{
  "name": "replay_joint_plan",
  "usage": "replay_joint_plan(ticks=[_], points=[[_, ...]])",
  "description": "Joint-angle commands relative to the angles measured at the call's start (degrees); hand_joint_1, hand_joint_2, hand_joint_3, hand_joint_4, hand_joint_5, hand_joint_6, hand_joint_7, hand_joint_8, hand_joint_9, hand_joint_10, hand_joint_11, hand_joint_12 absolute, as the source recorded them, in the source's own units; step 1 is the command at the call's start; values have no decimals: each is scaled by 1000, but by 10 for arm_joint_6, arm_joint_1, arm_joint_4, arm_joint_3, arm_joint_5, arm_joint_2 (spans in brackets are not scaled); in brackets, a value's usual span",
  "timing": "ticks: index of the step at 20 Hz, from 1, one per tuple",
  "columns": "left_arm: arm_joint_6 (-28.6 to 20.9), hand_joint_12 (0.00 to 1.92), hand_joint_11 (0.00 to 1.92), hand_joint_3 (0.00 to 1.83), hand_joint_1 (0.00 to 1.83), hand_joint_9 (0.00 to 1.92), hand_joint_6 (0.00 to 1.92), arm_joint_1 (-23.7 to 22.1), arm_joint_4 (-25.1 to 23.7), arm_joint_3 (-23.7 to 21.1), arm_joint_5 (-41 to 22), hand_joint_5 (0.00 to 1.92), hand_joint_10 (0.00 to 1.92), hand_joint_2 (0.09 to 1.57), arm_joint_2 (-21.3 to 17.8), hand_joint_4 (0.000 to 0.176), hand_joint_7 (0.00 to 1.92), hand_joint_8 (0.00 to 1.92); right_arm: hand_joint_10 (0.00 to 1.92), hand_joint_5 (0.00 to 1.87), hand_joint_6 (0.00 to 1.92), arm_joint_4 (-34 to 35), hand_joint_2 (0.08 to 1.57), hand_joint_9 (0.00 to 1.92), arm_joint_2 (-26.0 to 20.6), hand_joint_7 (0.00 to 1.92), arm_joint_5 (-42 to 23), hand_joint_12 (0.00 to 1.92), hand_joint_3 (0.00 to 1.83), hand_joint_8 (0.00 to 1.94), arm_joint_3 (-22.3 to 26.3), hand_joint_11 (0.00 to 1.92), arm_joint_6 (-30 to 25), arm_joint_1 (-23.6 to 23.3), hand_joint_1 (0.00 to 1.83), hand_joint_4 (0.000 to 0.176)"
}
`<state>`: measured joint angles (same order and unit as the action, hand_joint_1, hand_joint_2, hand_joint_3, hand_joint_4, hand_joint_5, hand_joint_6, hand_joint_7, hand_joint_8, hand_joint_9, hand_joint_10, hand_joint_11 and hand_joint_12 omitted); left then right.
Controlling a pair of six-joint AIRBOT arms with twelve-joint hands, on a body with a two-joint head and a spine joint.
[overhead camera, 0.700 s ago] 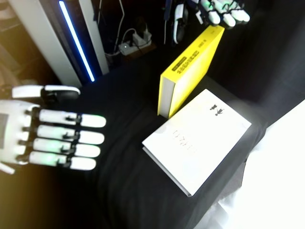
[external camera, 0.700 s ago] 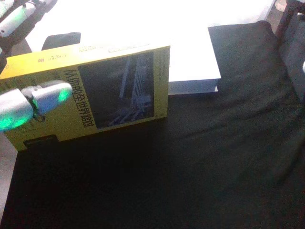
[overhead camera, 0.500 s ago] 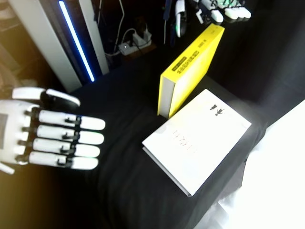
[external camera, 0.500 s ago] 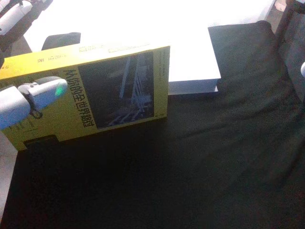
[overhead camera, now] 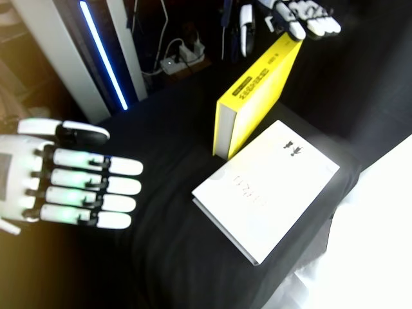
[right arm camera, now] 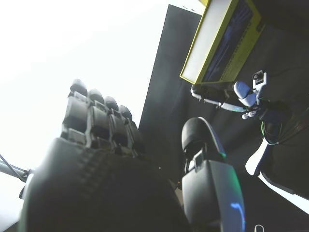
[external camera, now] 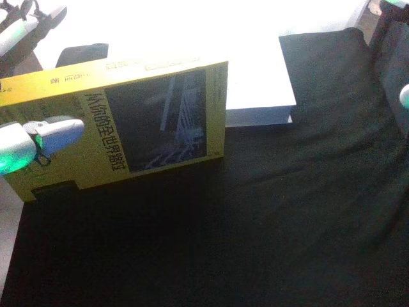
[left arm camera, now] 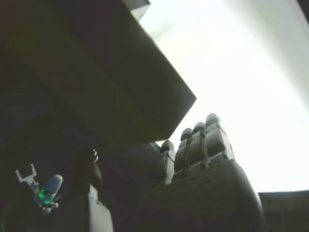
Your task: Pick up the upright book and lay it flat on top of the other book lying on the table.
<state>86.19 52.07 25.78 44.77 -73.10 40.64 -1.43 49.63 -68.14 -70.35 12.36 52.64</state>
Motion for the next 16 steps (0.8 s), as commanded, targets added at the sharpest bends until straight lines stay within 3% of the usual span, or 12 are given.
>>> replay_joint_plan(ticks=[1,2,3,4,5,6,7,8,9,10,11,16], points=[[1,0,0,0,379,0,0,-4,-3,6,-54,0,0,1030,1,176,0,0,0,0,0,20,1287,0,-2,0,-66,0,40,0,-2,0,-1,-7,433,0],[1,465,0,47,454,12,0,-4,3,10,-47,0,29,1014,5,170,0,0,0,0,0,20,1288,0,-2,0,-66,0,39,0,-2,0,-1,-7,437,0],[1,983,0,28,492,148,6,-4,12,17,-34,34,85,1040,11,124,122,20,0,0,0,20,1291,0,-1,0,-66,0,38,0,-2,0,-1,-6,443,0],[1,1267,0,16,612,370,16,-4,13,18,-30,153,114,1098,13,44,337,27,0,0,0,20,1290,0,-1,0,-66,2,34,0,-2,3,-1,-6,470,0],[1,1424,66,11,741,537,22,-4,14,20,-24,257,147,1139,15,0,502,38,0,0,0,20,1291,0,-1,0,-66,6,31,0,-2,13,-1,-6,473,0],[1,1428,323,5,892,779,37,-4,14,21,-20,481,199,1163,17,0,764,55,0,0,0,20,1292,0,0,0,-66,7,30,0,-2,14,-1,-6,476,0],[1,1516,450,1,942,903,24,-4,14,22,-17,660,375,1175,19,0,967,66,0,0,0,20,1294,0,0,0,-66,2,29,0,-2,2,-1,-6,484,0],[1,1528,771,1,1182,1048,863,-4,14,22,-15,740,752,1173,19,0,992,946,0,0,0,20,1297,0,1,0,-66,0,27,0,-2,0,-1,-6,527,0],[1,1500,941,0,1226,1110,1036,-4,14,21,-16,750,984,1186,19,0,960,1220,0,0,0,20,1300,0,1,0,-66,0,24,0,-1,0,-1,-6,557,0],[1,1520,1025,0,1225,1117,1099,-4,12,20,-20,725,1202,1211,19,0,906,1374,0,0,0,20,1310,0,1,0,-66,0,26,0,-1,0,-1,-6,556,0],[1,1546,1036,0,1219,1099,1145,-1,4,13,-35,692,1300,1228,16,0,879,1430,0,0,0,20,1313,0,1,0,-66,0,24,0,-1,0,-1,-6,577,0],[1,1474,991,1,1220,1067,1206,35,-57,-41,-152,668,1160,1225,-25,0,903,1363,0,0,0,21,1325,0,2,0,-66,0,20,0,0,0,-1,-6,622,0]])
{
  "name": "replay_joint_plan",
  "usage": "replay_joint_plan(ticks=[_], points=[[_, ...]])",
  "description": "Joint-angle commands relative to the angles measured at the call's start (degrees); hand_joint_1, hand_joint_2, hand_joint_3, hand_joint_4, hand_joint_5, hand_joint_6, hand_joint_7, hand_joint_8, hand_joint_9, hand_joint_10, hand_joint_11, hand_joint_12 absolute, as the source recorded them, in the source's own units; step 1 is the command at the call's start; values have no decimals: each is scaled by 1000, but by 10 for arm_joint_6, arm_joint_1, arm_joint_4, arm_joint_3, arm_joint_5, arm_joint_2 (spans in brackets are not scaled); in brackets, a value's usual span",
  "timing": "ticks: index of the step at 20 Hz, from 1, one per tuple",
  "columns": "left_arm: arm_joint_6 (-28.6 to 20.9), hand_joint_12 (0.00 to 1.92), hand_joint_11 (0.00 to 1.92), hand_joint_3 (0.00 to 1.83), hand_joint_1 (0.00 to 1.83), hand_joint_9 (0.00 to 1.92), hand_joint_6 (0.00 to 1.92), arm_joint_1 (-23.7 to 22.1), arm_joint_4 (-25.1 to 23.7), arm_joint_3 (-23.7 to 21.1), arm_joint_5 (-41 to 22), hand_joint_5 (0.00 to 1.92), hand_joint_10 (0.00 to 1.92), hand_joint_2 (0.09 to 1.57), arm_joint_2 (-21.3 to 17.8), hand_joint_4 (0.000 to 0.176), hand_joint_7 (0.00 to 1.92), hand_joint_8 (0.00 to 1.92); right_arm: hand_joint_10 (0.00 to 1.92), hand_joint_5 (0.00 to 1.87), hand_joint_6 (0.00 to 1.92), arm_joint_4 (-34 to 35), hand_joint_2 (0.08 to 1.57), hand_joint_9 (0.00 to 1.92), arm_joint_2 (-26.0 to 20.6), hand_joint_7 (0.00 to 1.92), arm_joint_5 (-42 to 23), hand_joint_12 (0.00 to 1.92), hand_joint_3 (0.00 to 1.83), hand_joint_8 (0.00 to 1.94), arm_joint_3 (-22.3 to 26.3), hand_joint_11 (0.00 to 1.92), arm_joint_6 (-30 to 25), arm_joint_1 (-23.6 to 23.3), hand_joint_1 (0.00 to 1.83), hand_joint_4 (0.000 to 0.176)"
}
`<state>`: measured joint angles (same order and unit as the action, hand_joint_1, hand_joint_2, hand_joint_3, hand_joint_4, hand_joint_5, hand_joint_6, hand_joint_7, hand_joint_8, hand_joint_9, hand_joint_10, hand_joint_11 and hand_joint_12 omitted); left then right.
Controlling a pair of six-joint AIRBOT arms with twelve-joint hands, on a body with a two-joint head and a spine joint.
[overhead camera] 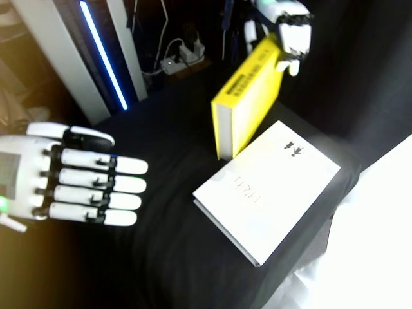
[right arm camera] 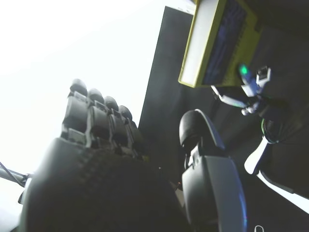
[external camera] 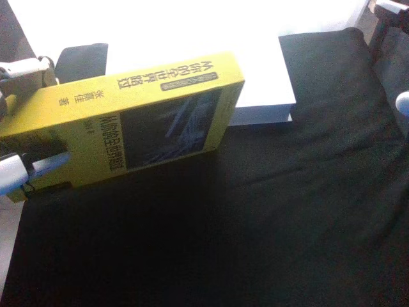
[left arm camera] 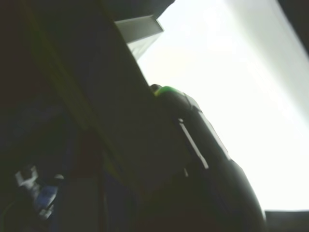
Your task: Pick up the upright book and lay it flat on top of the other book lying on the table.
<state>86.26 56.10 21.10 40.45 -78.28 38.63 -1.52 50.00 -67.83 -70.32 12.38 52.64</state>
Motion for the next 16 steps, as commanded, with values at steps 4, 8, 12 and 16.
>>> replay_joint_plan(ticks=[4,8,12,16], points=[[0,1188,1024,1,1243,1162,1124,15,-50,-22,-168,745,761,1174,-28,0,1001,1156,0,0,0,24,1334,0,0,0,-69,0,19,0,-1,0,-1,-6,619,0],[50,1132,1047,0,1237,1236,1186,24,-81,-28,-209,700,638,1191,-35,0,978,1191,0,0,0,26,1322,0,0,0,-69,0,7,0,-1,0,-1,-6,640,0],[59,1171,990,0,1218,1102,1273,-19,-88,-8,-194,631,795,1230,-12,0,908,1305,0,0,0,0,1283,0,7,0,-78,0,0,0,-1,0,-1,-36,642,3],[63,1062,1070,0,1240,1229,1137,-83,-90,21,-138,724,722,1185,18,0,986,1186,0,0,0,-57,1198,0,15,0,-78,0,0,0,-1,0,-1,-103,676,52]])
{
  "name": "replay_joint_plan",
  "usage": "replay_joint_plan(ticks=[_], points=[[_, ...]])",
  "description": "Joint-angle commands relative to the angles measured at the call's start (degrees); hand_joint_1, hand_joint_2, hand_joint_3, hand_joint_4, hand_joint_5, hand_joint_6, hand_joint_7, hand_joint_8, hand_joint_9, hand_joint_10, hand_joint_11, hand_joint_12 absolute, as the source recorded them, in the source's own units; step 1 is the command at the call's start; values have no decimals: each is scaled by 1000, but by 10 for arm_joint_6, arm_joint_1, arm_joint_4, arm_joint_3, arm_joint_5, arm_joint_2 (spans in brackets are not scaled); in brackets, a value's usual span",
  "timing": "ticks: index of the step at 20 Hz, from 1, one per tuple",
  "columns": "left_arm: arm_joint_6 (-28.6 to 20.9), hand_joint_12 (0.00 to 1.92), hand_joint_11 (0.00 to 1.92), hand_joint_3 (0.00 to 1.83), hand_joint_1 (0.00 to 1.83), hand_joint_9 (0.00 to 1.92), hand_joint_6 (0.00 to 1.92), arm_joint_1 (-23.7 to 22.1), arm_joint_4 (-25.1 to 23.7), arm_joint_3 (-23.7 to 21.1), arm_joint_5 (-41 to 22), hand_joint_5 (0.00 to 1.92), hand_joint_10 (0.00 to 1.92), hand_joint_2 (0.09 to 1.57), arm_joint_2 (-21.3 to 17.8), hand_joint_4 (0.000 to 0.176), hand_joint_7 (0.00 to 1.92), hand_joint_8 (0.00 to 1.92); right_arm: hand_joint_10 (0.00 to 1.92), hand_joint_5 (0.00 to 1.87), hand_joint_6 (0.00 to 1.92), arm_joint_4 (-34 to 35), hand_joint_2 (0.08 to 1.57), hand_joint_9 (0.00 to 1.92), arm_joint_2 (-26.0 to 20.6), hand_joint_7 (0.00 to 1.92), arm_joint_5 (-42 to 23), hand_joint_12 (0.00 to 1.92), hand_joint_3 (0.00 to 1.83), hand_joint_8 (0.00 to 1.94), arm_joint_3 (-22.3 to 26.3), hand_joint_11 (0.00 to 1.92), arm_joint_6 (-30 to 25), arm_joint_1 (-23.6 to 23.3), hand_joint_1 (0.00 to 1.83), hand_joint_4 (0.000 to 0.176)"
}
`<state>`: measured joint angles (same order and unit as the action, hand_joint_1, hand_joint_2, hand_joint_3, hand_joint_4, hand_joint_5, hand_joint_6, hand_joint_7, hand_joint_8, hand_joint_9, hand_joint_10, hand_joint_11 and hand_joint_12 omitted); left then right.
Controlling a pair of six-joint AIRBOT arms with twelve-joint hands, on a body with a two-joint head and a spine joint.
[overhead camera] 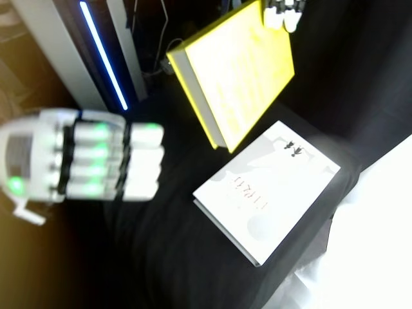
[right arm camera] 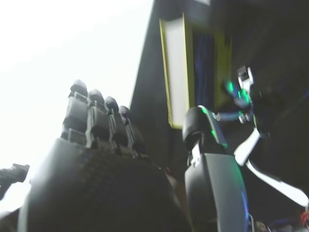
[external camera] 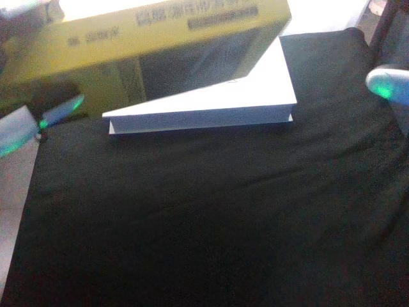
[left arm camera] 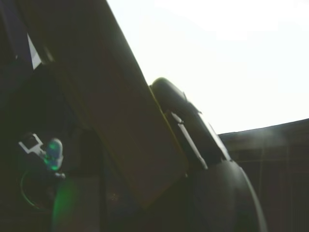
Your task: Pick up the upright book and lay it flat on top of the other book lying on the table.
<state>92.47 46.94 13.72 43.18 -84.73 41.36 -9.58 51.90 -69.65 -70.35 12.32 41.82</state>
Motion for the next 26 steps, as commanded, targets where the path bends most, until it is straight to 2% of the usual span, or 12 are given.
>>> replay_joint_plan(ticks=[1,5,9,13,14,15,16,17,19,23,25,26], points=[[0,1086,1101,1,1241,1263,1130,-13,-21,2,-56,734,697,1177,4,0,1003,1162,0,0,0,13,1133,0,-1,0,-60,5,0,0,-1,10,-1,-9,843,78],[0,1187,1112,1,1243,1197,1128,-61,-24,24,5,762,815,1169,36,0,1005,1160,0,0,0,-22,1105,0,25,0,-48,10,0,0,-12,3,-1,-54,839,49],[0,1190,1180,0,1261,1272,1007,-92,-46,39,49,835,773,1135,67,0,1067,1068,0,0,0,-44,1109,0,64,0,-14,8,0,0,-35,1,-2,-89,957,125],[0,1297,1192,0,1244,1317,1042,-101,-66,42,60,792,964,1166,82,0,1000,1224,0,0,0,-46,1150,0,101,0,12,0,0,0,-61,0,-10,-99,1050,0],[0,1315,1158,1,1241,1281,1064,-103,-71,42,61,783,1002,1170,85,0,992,1234,0,0,0,-46,1165,0,111,0,16,0,0,0,-71,0,-20,-99,1070,0],[0,1318,1150,0,1241,1263,1085,-104,-74,42,61,778,1001,1170,86,0,996,1216,124,49,0,-48,1142,5,118,33,18,511,2,23,-77,0,-27,-99,1110,0],[0,1337,1096,2,1237,1221,1143,-105,-78,41,55,749,977,1176,86,0,994,1196,707,275,113,-48,1109,154,125,344,21,1467,1,159,-81,0,-29,-99,1223,0],[0,1332,1096,0,1239,1226,1158,-105,-84,39,49,739,948,1176,87,0,1003,1169,1317,596,913,-48,1161,748,129,806,24,1818,6,930,-83,593,-29,-99,1337,0],[0,1278,1084,0,1236,1215,1154,-106,-95,37,37,735,901,1181,87,0,988,1199,1270,815,1028,-49,1156,1184,136,1005,29,1664,0,1200,-86,1077,-29,-99,1263,0],[0,1332,927,2,1230,1095,1215,-106,-100,35,27,708,842,1192,86,0,963,1219,1500,645,1228,-49,1212,872,137,781,32,1726,6,1299,-90,915,-31,-99,1349,0],[0,1529,557,8,1322,863,1248,-106,-102,35,26,612,1353,1207,85,0,861,1278,1570,694,1121,-48,1214,914,136,796,32,1861,0,1369,-90,941,-31,-101,1335,0],[0,1527,249,0,1071,570,726,-106,-102,34,25,496,1150,1141,85,0,623,935,1701,684,1181,-48,1246,984,136,798,32,1909,6,1548,-91,1011,-31,-101,1233,0]])
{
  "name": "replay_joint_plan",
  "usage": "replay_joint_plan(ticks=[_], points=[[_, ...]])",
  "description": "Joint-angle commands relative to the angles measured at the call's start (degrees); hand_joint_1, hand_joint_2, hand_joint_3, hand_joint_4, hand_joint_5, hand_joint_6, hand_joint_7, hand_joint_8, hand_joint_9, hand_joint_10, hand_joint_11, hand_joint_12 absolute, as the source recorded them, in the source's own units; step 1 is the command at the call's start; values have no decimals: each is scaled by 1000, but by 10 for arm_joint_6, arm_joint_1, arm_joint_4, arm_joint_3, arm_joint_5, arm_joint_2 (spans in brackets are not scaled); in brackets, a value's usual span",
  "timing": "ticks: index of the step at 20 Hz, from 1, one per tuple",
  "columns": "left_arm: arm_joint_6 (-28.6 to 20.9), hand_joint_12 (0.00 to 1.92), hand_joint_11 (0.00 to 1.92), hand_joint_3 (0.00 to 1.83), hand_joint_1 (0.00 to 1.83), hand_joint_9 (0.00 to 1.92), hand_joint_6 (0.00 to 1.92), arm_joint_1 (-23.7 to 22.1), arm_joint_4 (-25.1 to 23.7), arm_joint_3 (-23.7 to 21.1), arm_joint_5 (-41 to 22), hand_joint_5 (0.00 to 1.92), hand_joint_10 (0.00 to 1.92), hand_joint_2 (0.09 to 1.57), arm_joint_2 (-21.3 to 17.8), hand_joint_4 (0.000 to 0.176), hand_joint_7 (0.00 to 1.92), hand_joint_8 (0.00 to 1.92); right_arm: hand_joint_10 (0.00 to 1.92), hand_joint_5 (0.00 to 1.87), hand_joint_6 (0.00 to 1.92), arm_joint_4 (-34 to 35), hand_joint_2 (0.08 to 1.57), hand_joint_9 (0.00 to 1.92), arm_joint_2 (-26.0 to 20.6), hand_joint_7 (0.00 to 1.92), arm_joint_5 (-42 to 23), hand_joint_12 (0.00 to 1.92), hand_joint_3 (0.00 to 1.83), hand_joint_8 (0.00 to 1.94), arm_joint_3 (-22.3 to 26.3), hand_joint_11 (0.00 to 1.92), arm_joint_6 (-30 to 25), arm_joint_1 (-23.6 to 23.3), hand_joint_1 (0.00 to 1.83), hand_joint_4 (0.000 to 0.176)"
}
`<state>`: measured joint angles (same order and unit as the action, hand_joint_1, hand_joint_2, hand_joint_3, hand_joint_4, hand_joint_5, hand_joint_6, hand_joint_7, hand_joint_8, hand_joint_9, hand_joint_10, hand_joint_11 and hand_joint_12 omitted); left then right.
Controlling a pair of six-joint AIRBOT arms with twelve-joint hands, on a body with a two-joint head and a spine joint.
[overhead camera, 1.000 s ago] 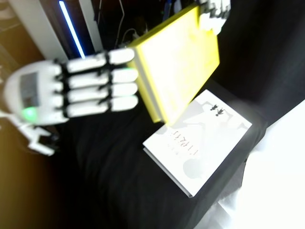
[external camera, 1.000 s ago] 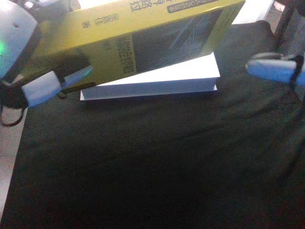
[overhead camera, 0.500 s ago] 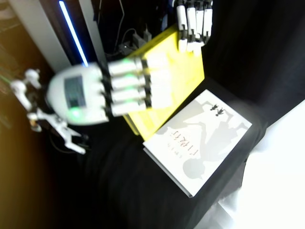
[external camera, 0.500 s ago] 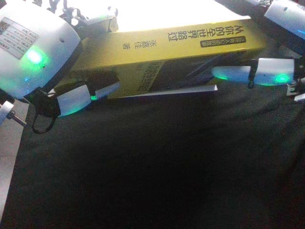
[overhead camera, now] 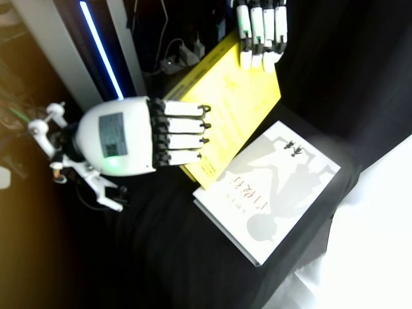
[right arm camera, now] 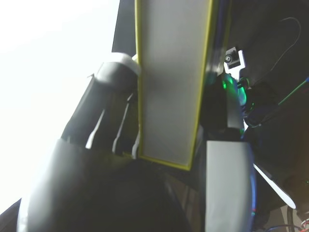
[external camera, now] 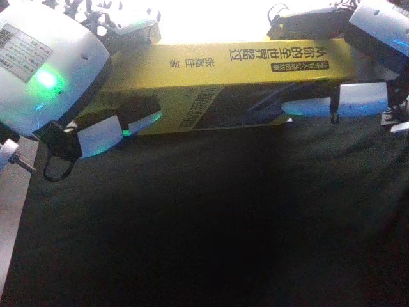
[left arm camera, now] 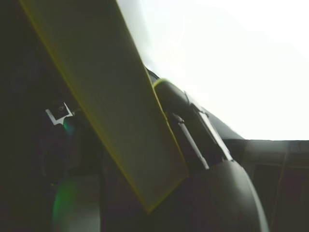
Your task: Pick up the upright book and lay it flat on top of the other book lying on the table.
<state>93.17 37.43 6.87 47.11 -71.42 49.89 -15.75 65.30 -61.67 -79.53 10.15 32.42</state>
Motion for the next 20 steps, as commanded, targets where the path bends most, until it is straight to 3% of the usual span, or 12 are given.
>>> replay_joint_plan(ticks=[1,2,4,5,7,9,11,12,14,15,16,20], points=[[-6,1538,50,0,932,398,400,-10,-34,-6,-111,454,1030,1099,-2,32,488,642,1653,668,1223,15,1251,1023,0,820,-47,1910,3,1544,1,1025,-9,-9,1214,0],[-6,1137,9,0,802,126,192,-8,-34,-8,-116,278,669,1048,-4,113,246,330,1640,689,1183,17,1244,1060,0,834,-47,1917,0,1533,1,1055,-9,-10,1216,0],[-6,135,0,0,721,4,12,0,-33,-11,-128,31,70,931,-9,170,25,24,1602,707,1046,21,1217,875,-3,786,-48,1884,0,1387,-1,921,-9,-16,1352,0],[3,26,0,0,740,0,2,4,-29,-13,-132,5,13,897,-12,175,4,4,1576,636,1219,21,1234,824,-3,733,-48,1826,3,1398,-1,862,-9,-19,1345,0],[3,0,0,0,792,0,0,14,-16,-15,-138,0,0,922,-19,176,0,0,1563,607,1314,21,1262,1063,-3,834,-48,1828,3,1506,-1,1018,-8,-26,1213,0],[3,0,0,0,744,0,0,27,-5,-18,-146,0,0,911,-26,176,0,0,1353,556,1351,21,1215,891,-4,770,-50,1815,0,1234,-1,714,-5,-33,1447,0],[3,0,0,0,723,0,0,47,10,-24,-156,0,0,921,-37,176,0,0,1306,560,1340,21,1206,903,-10,797,-50,1818,0,1183,0,612,2,-44,1480,0],[3,0,0,3,730,0,0,55,18,-27,-159,0,0,935,-41,176,0,0,1798,711,1344,21,1231,1276,-14,1101,-50,1900,3,1731,1,1257,7,-50,1187,0],[3,0,0,12,796,0,0,80,34,-34,-166,0,0,958,-49,175,0,0,1916,676,1460,21,1277,1841,-24,1601,-50,1920,18,1933,5,1856,21,-65,1079,0],[3,0,0,13,795,0,0,93,43,-36,-170,0,0,963,-50,167,0,0,1920,654,1499,21,1290,1828,-27,1606,-49,1921,22,1939,4,1855,21,-70,1065,0],[3,0,0,3,774,0,0,104,54,-38,-176,0,0,944,-51,174,0,0,1899,655,1499,21,1291,1522,-30,1295,-49,1921,18,1892,4,1598,21,-78,1066,0],[3,0,0,0,679,0,0,137,71,-48,-191,0,0,941,-54,176,0,0,1915,645,1498,20,1299,1621,-42,1415,-49,1921,10,1915,3,1691,29,-103,1063,0]])
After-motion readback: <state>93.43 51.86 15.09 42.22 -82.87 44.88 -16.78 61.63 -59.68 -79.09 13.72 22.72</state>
